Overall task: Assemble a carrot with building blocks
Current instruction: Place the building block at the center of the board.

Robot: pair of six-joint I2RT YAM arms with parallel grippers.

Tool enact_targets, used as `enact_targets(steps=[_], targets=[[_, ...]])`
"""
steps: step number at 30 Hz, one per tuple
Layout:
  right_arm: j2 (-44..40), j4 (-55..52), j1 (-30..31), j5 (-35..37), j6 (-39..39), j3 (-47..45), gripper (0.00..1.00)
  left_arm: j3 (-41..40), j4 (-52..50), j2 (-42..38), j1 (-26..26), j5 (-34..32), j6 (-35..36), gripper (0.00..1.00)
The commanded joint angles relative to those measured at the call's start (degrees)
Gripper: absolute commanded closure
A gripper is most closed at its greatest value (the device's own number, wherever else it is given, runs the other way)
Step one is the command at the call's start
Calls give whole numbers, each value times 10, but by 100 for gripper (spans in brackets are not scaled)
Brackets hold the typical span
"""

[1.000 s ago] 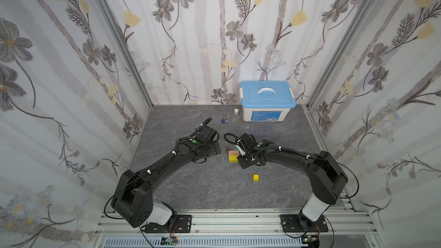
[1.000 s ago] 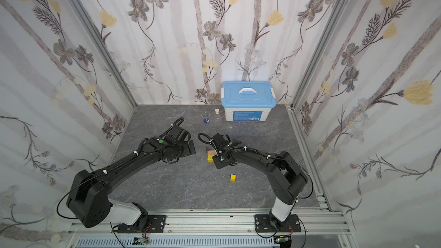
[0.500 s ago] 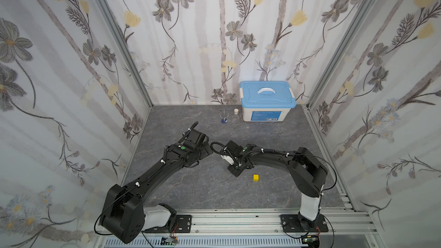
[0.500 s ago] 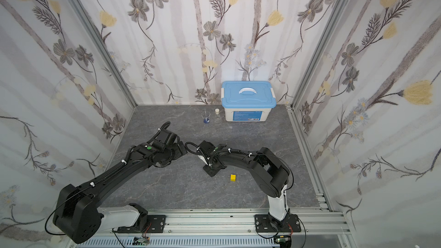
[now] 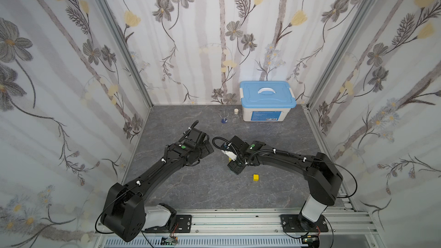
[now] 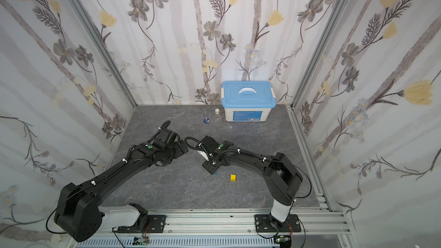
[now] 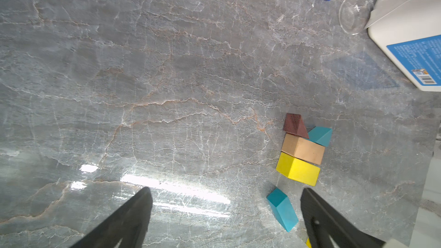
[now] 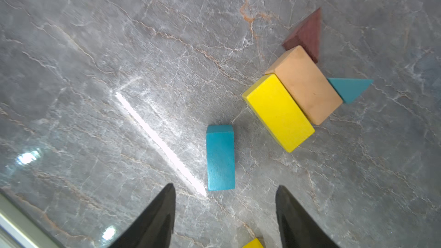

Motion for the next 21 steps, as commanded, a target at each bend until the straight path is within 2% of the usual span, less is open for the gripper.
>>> enact_targets(steps=[1, 4, 8, 11, 14, 18, 21], targets=[[-20, -30, -2, -22, 36, -8, 34, -5, 5, -13, 4, -31, 6, 0], [-31, -30, -2, -38, 62, -20, 31, -4, 3, -35, 10, -40, 15, 0], [-47, -23, -1, -51, 90, -39, 19, -3, 2, -35, 12, -40, 21, 0], [-57, -14, -1, -57, 100, -50, 18, -4, 5, -30, 12, -33, 23, 0], [-57, -14, -1, -57, 104, -58, 9, -9, 11, -28, 12, -26, 24, 0], [-62, -5, 3, -58, 113, -69, 18, -13, 20, -26, 12, -18, 24, 0], [-57, 5, 7, -57, 118, -76, 33, -13, 22, -22, 12, -15, 26, 0]])
